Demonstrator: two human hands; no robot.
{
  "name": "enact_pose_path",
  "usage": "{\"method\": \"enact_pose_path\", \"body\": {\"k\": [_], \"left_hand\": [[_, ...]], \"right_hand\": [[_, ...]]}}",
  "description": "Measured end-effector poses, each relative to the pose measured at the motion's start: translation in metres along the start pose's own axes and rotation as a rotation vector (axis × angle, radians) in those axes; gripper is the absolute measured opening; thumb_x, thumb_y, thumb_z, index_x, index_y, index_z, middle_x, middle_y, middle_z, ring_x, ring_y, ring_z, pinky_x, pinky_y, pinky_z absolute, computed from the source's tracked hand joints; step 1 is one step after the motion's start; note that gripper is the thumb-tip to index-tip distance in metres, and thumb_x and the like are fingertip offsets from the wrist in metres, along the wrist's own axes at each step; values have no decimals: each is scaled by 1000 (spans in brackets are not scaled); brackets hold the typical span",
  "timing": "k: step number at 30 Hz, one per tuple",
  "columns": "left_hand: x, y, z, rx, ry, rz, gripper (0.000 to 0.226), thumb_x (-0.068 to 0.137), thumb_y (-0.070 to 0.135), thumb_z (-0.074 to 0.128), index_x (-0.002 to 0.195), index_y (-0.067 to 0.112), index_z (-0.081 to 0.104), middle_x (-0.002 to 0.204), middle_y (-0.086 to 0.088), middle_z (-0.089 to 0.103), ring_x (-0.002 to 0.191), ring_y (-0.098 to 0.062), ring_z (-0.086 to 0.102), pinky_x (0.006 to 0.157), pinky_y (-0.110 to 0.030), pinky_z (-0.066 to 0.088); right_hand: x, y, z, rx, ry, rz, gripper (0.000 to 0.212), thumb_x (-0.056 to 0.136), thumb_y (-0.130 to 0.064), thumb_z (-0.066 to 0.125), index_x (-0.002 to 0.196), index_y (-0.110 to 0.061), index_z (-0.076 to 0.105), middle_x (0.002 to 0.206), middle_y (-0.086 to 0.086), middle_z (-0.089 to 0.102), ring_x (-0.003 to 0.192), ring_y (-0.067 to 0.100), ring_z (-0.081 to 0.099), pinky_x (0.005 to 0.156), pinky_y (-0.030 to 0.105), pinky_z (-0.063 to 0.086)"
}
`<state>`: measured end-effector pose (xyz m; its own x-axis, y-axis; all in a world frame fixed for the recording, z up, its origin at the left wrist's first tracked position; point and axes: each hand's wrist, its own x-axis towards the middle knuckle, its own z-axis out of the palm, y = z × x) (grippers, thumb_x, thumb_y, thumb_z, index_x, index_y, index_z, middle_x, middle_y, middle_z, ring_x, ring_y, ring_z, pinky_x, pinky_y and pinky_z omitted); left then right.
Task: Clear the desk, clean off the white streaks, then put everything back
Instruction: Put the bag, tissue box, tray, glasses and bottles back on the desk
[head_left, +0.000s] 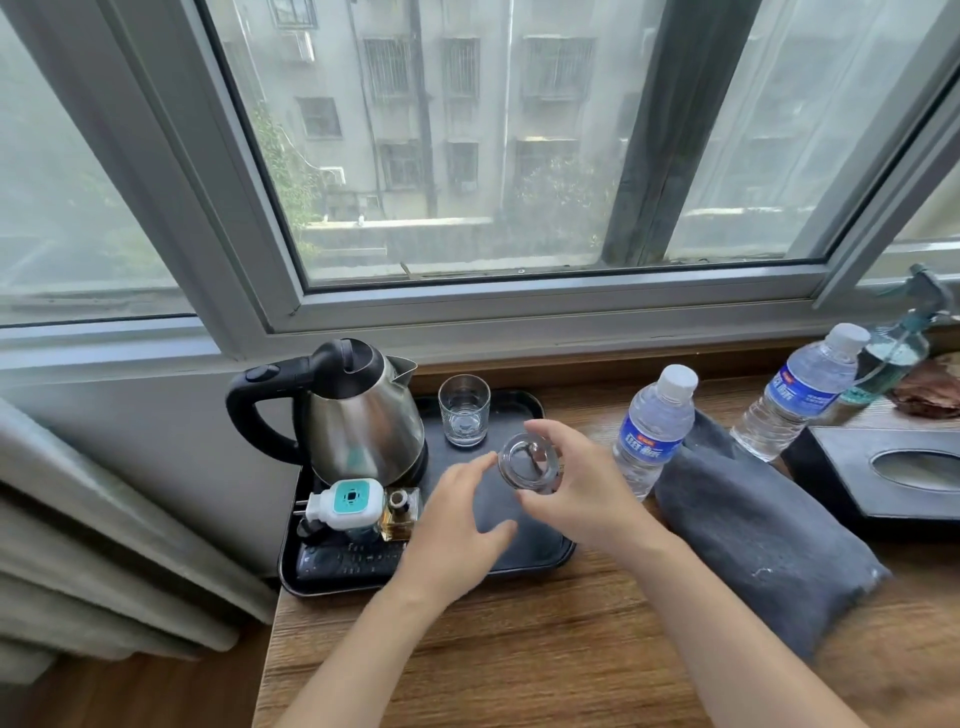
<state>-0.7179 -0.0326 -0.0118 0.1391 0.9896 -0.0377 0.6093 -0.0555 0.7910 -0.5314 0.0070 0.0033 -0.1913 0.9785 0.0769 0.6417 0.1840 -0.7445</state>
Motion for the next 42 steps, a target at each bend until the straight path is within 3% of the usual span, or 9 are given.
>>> {"method": "enact_pose_path", "body": {"k": [7,11,16,19,25,28,34,38,42], "left_hand": [[38,-12,24,-209,-108,-171,84,90,15,68,159,44,32,153,6,52,117,-5,66,108,-40,53],[57,-13,29,-303,-113,-235,90,94,0,63,165,37,21,161,1,42,130,-15,61,108,-26,48],[74,-9,36,-361,-103,-241,88,96,-1,59,160,44,18,144,31,43,121,-6,63,97,-15,50],[83,-12,40,-274,-79,-263,82,97,14,61,165,36,19,163,8,39,130,-10,59,114,-38,46],[79,-11,22,108,269,20,49,91,7,66,138,17,57,131,0,62,119,-22,60,107,-37,46],[94,-11,5,398,413,107,56,84,14,75,137,12,57,133,-9,56,124,-30,52,110,-41,43],[130,-4,-3,413,78,-211,97,90,38,77,163,16,17,159,-20,28,143,-41,38,117,-47,36],[136,-4,-7,393,118,-263,84,91,32,77,157,13,28,142,-18,42,124,-41,57,103,-46,46],[116,1,-13,377,104,-250,69,87,30,79,141,11,41,131,-14,45,115,-41,60,94,-41,46]], "right_hand": [[38,26,10,-79,-38,96,67,77,-21,82,137,-23,52,125,-5,64,116,14,60,94,26,49],[64,30,15,-98,-7,70,70,79,-14,78,144,-17,53,129,4,58,121,19,56,94,16,35],[88,38,23,-74,15,62,75,83,-10,72,152,-13,44,145,1,54,135,16,49,104,12,28],[96,44,27,-51,50,82,75,84,-11,71,152,-16,41,142,3,57,135,20,47,105,18,31],[103,55,31,-41,40,58,79,88,-18,70,157,-21,31,144,1,52,137,18,39,109,22,28],[105,58,33,-30,38,49,79,90,-18,69,158,-21,29,145,2,51,139,18,37,114,27,29],[105,63,37,-19,56,-1,84,91,-14,71,161,-15,24,157,5,41,149,24,29,122,32,23],[95,65,42,-41,172,-99,91,85,-16,77,160,-10,25,166,9,28,154,27,22,127,39,18],[64,53,45,-37,354,-210,78,81,-6,75,152,-7,42,156,10,41,148,26,34,123,36,27]]}}
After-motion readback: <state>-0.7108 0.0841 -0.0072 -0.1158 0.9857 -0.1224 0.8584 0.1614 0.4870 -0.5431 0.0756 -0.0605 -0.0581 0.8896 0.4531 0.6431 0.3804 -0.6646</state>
